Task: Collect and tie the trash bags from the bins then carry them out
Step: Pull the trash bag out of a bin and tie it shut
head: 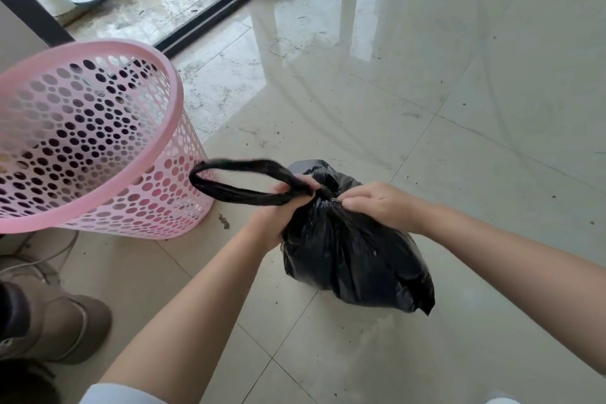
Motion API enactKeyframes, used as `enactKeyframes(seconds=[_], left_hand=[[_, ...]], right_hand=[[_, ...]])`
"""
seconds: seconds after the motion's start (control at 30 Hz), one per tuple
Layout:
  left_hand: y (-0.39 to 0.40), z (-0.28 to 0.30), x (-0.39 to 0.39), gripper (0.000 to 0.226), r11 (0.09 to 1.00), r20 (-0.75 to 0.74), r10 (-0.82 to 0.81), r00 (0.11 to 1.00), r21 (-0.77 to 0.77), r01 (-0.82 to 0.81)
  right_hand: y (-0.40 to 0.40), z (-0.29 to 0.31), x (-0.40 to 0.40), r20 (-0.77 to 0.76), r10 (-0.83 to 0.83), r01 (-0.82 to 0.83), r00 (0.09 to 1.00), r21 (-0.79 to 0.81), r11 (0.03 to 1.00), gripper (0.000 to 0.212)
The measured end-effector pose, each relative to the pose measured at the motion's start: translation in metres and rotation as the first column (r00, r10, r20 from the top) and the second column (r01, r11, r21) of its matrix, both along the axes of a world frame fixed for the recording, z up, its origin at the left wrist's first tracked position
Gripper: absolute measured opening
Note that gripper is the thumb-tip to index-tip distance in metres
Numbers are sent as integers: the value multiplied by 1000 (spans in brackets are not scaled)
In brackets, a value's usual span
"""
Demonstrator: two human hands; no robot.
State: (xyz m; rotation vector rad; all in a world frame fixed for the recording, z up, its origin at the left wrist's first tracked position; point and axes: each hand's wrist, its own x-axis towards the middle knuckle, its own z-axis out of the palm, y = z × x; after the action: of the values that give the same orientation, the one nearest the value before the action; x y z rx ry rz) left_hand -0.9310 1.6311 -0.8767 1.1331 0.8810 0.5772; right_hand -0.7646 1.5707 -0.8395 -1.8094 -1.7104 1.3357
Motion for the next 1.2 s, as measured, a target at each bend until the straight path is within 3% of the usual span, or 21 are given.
enactKeyframes(seconds=[0.1,0.17,0.23,0.33,0.43,0.57,0.63,0.73,0.83,0.97,1.07,1.2], left_hand=[[7,-3,-9,27,940,-166,47,985,342,13],[12,-3,-10,39,914,-207,63,976,404,26],[16,-6,-11,38,931,-137,-17,990,359,66],[11,-10,-12,27,973,-24,15,1000,231,-9],[11,-16,-14,15,983,41,31,999,182,-38],[6,-4,-13,15,996,-35,-72,997,59,74],[2,8,-12,20,999,-43,-30,999,-22,29],[7,23,-16,45,987,92,122,988,-113,-111],[8,32,-15,50,955,197,227,954,-237,-179],[5,27,-17,53,955,7,247,969,-171,-242],[1,16,-23,50,950,-153,293,944,-70,-306],[-8,0,-29,49,938,-330,275,903,-113,-327]], right_hand=[[7,2,7,-49,-204,207,978,58,977,26],[14,2,7,-32,-224,226,974,133,965,28],[20,5,4,-65,-156,164,986,141,976,35],[31,8,1,-52,-3,7,999,86,996,43],[39,6,1,34,93,-95,995,65,993,33],[39,7,-1,193,223,-241,956,79,967,27],[36,9,-3,265,284,-314,922,78,946,25],[31,11,-5,378,338,-400,862,96,911,25],[27,12,-9,563,371,-498,738,85,863,27],[21,11,-11,734,399,-639,550,62,767,22],[8,1,-1,704,445,-632,553,7,775,14],[-13,-24,0,642,502,-634,580,-32,773,22]])
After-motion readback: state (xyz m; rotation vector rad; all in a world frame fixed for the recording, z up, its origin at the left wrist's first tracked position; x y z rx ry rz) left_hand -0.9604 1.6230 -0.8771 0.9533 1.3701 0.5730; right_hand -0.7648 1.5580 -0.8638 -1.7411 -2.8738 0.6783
